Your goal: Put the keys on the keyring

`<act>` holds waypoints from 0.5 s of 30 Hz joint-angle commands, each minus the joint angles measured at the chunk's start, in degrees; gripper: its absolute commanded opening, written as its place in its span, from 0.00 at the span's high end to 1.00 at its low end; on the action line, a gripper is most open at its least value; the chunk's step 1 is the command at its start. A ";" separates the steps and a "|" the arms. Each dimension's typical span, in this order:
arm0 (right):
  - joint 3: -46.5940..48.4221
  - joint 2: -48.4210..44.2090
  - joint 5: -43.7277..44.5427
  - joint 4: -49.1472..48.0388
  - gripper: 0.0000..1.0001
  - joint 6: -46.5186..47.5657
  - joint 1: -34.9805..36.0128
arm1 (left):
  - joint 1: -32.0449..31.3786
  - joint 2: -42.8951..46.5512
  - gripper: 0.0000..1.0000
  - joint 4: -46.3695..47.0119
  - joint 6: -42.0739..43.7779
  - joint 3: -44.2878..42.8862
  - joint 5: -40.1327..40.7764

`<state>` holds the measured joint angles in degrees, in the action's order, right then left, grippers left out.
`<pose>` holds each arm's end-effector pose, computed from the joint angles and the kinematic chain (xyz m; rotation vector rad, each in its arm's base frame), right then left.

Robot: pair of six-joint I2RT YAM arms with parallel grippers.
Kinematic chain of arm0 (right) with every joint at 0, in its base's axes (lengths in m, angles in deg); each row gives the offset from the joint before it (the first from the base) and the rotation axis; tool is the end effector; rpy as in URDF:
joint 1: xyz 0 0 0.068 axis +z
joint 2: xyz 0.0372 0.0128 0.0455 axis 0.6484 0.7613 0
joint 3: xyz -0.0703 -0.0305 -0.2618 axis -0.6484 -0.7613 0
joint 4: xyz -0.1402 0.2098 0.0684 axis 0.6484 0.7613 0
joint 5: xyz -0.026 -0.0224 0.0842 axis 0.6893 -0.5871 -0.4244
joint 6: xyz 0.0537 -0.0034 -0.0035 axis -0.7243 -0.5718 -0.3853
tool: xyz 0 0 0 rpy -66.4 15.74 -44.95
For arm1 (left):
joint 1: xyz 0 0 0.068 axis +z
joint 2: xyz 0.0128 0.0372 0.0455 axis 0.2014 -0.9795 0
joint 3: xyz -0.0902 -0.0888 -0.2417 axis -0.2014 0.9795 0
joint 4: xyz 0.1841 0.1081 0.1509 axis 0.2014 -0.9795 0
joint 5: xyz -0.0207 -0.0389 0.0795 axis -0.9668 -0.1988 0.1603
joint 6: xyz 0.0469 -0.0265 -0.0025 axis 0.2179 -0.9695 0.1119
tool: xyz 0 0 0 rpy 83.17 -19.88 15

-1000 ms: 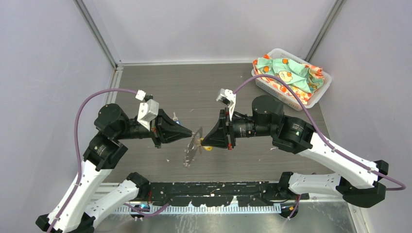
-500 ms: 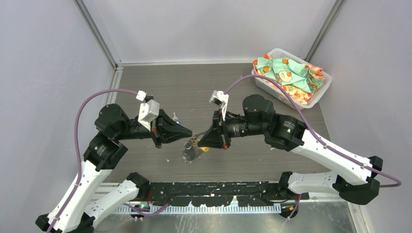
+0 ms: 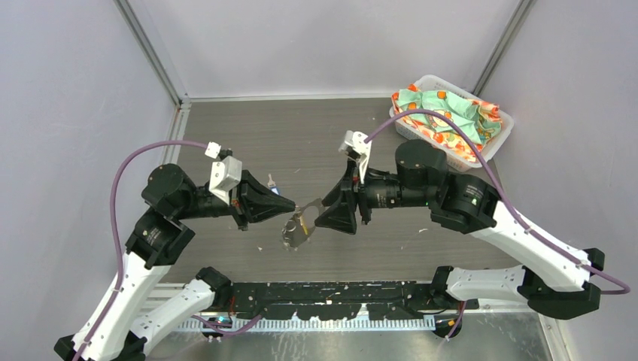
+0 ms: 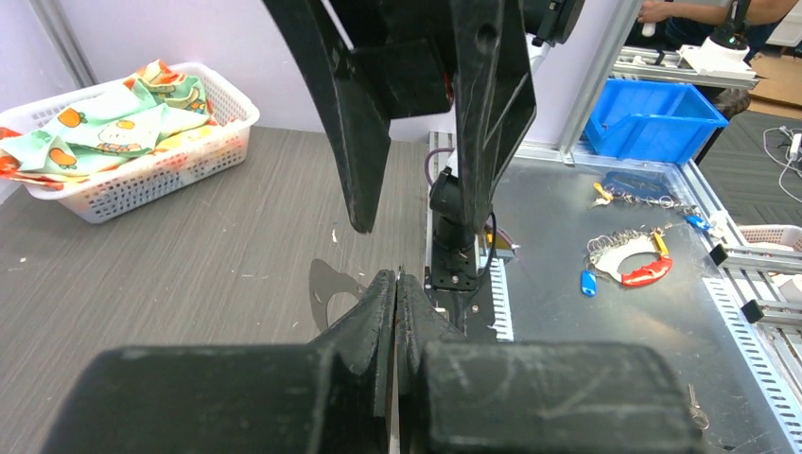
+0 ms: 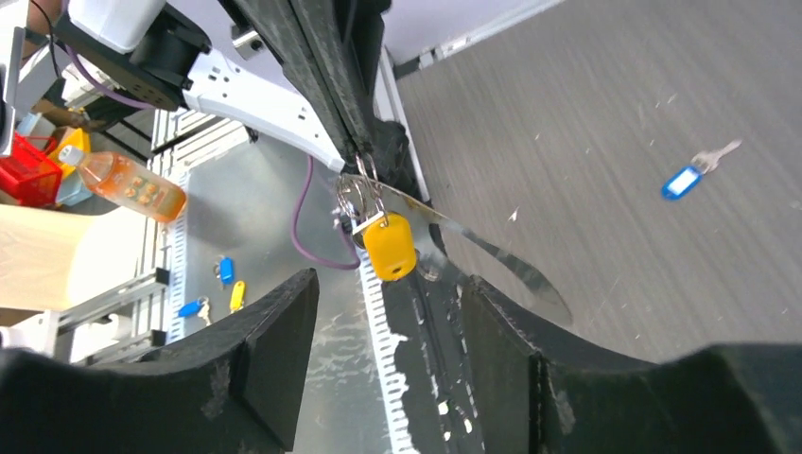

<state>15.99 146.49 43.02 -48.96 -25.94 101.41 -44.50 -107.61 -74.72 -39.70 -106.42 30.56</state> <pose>0.0931 0.1952 0.4599 -1.0480 1.7562 1.2405 0.0870 -0.0902 0.4427 1.0632 1.2808 -1.2649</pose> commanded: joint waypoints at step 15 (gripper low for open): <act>-7.77 -1.58 -0.43 -24.99 0.57 6.19 0.17 | 0.01 0.12 1.00 3.05 -0.48 -1.23 0.19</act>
<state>8.63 145.07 43.54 -67.30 -20.72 101.44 -44.50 -107.66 -74.74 -39.75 -106.42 30.56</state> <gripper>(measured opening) 0.462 0.010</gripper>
